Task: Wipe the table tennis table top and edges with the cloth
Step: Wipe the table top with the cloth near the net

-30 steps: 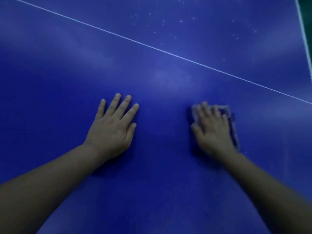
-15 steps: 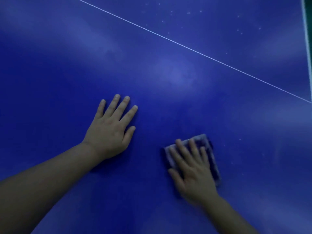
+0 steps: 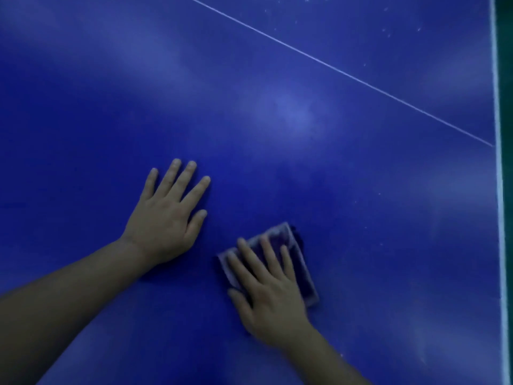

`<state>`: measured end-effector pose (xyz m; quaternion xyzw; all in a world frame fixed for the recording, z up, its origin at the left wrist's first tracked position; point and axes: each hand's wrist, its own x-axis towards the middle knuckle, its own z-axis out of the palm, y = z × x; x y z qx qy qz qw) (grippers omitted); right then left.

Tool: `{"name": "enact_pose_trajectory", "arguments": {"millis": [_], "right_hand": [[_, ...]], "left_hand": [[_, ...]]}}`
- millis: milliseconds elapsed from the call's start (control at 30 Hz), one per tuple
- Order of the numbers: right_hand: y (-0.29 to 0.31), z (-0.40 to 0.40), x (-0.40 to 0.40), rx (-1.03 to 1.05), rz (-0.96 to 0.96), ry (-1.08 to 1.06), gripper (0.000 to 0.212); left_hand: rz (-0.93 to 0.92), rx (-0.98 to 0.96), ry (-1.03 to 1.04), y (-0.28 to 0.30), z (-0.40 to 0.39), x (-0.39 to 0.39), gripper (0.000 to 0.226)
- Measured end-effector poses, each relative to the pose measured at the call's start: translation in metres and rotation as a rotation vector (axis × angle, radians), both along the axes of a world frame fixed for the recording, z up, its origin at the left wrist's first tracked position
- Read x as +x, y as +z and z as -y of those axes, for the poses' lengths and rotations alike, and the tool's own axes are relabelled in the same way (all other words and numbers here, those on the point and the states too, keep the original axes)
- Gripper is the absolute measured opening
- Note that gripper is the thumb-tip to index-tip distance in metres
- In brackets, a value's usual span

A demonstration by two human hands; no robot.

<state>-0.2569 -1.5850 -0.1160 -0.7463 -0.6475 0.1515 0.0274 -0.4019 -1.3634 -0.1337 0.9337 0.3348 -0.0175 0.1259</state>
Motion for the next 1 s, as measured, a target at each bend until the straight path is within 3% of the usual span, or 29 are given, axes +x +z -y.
{"name": "enact_pose_trajectory", "arguments": {"millis": [67,200,267,333,433,600,667,800,900,1000], "right_hand": [[-0.004,0.019,0.043,-0.050,0.051,-0.023,0.062],[-0.005,-0.047,0.108,-0.117,0.088,-0.615,0.065],[-0.007,-0.094,0.083,-0.094,0.076,-0.735,0.062],[-0.010,-0.109,0.030,-0.010,0.098,-0.553,0.061],[-0.004,-0.047,-0.056,-0.005,0.062,-0.148,0.059],[0.002,0.041,-0.014,-0.118,0.119,0.194,0.059],[0.004,0.026,0.006,-0.155,0.098,0.052,0.057],[0.000,-0.037,-0.047,-0.154,0.043,-0.524,0.060],[0.001,-0.023,-0.117,-0.087,0.043,-0.378,0.062],[0.007,0.057,-0.149,-0.122,0.028,-0.135,0.059]], "left_hand": [[-0.025,0.000,-0.006,0.000,0.013,-0.014,0.066],[-0.061,0.013,-0.024,0.000,0.029,-0.031,0.066],[-0.065,0.021,-0.022,0.000,0.033,-0.036,0.066],[-0.060,0.012,-0.022,0.000,0.034,-0.036,0.066],[-0.051,0.007,-0.044,0.001,0.035,-0.043,0.068],[-0.050,0.019,-0.082,-0.001,0.052,-0.079,0.066],[-0.066,0.011,-0.058,-0.001,0.058,-0.091,0.066],[-0.060,0.005,-0.047,-0.002,0.068,-0.110,0.065],[-0.046,0.006,-0.054,-0.002,0.074,-0.121,0.065],[-0.042,0.010,-0.049,-0.002,0.082,-0.131,0.063]]}}
